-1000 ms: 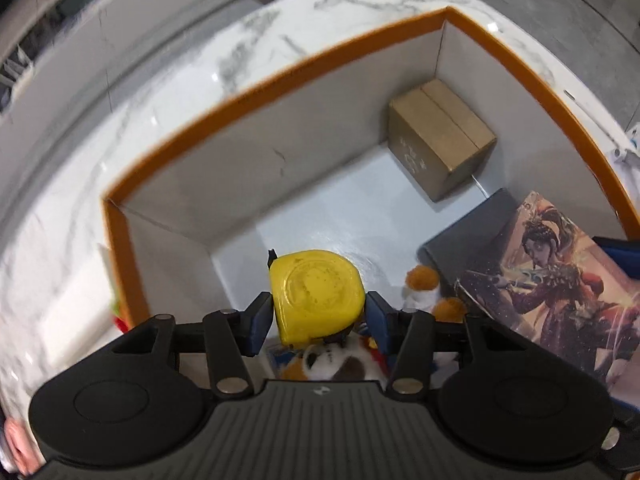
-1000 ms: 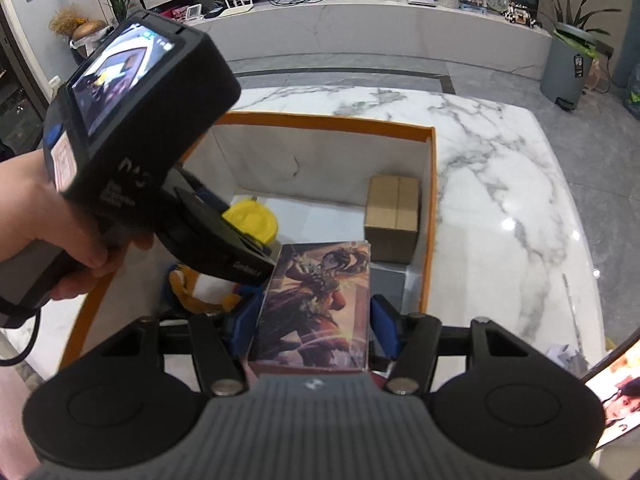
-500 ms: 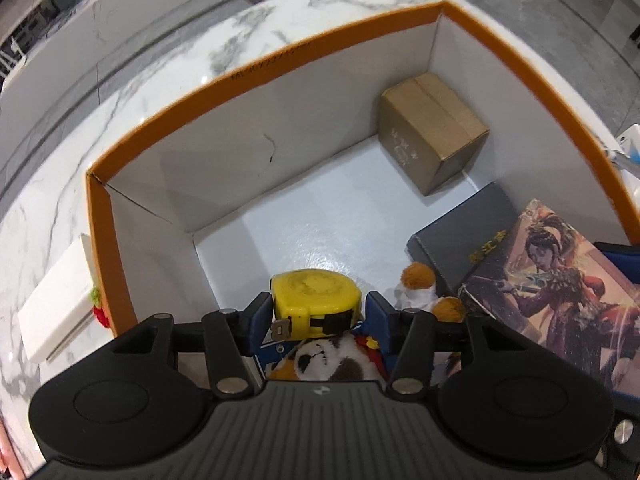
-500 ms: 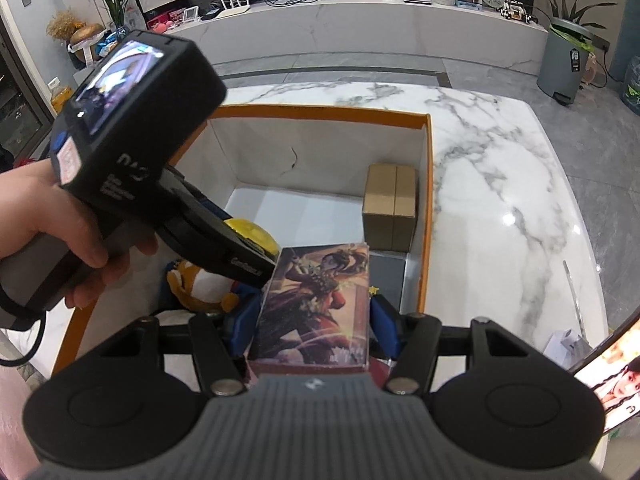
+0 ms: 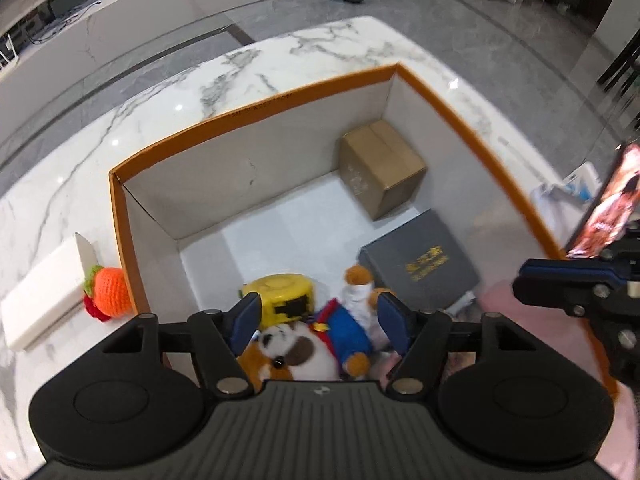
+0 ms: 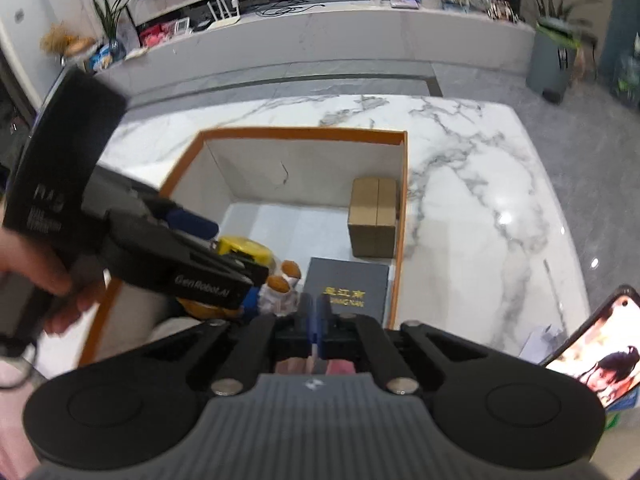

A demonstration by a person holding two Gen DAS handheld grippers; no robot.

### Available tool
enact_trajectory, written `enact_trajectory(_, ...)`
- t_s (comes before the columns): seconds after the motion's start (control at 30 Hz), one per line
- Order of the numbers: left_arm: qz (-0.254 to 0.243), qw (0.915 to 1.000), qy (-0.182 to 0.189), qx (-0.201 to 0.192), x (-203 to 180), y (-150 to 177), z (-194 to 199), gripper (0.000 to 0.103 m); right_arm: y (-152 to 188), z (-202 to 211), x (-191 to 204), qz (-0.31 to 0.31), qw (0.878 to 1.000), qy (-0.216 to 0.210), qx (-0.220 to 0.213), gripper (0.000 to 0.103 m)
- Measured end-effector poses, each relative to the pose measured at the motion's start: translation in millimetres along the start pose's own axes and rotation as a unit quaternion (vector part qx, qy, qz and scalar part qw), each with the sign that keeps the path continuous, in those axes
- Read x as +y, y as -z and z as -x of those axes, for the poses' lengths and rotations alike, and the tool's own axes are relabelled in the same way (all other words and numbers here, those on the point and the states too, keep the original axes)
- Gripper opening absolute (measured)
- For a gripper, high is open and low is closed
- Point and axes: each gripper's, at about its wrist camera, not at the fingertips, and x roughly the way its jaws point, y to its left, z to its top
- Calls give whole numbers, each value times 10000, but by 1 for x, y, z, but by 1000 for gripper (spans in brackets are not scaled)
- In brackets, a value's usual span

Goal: Organize objects
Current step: 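Release the yellow tape measure into the box with the left tool while the right tool lowers the card box, then lower the illustrated card box upright into the orange box with the right tool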

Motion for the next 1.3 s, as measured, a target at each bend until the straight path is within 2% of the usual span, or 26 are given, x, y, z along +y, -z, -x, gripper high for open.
enact_trajectory(0.13, 44, 9995, 244, -189, -4, 12, 20, 67, 1, 8, 7, 291, 9995, 140, 37, 1)
enact_trajectory(0.27, 179, 9973, 668, -234, -9, 26, 35, 67, 12, 8, 15, 477, 9983, 155, 297, 5)
enact_trajectory(0.4, 491, 9919, 1134, -289, -13, 44, 45, 67, 27, 6, 21, 656, 9963, 208, 514, 5)
enact_trajectory(0.53, 757, 9873, 1328, -438, -16, 57, 49, 65, 41, 7, 24, 800, 9948, 264, 580, 5)
enact_trajectory(0.6, 852, 9868, 1290, -477, -15, 60, 48, 62, 44, 8, 23, 727, 9957, 112, 564, 12)
enact_trajectory(0.7, 738, 9909, 1033, -446, -16, 63, 48, 50, 42, 7, 22, 480, 9973, -130, 542, 22)
enact_trajectory(0.77, 645, 9927, 911, -451, -15, 65, 48, 46, 41, 1, 23, 372, 9974, -198, 584, 23)
enact_trajectory(0.83, 638, 9932, 860, -466, -13, 66, 50, 44, 39, -7, 25, 331, 9970, -257, 649, 26)
enact_trajectory(0.9, 640, 9934, 838, -452, -11, 66, 49, 43, 38, -15, 29, 391, 9970, -152, 651, 32)
enact_trajectory(0.97, 664, 9935, 812, -444, -7, 65, 48, 43, 34, -24, 32, 480, 9966, -8, 667, 32)
enact_trajectory(1.1, 743, 9928, 838, -414, -2, 65, 44, 43, 28, -35, 38, 689, 9947, 73, 755, 40)
enact_trajectory(1.2, 789, 9924, 856, -389, 2, 66, 43, 43, 27, -38, 40, 704, 9941, 138, 815, 39)
enact_trajectory(1.3, 833, 9919, 868, -407, 4, 68, 43, 43, 28, -38, 40, 666, 9941, 222, 827, 29)
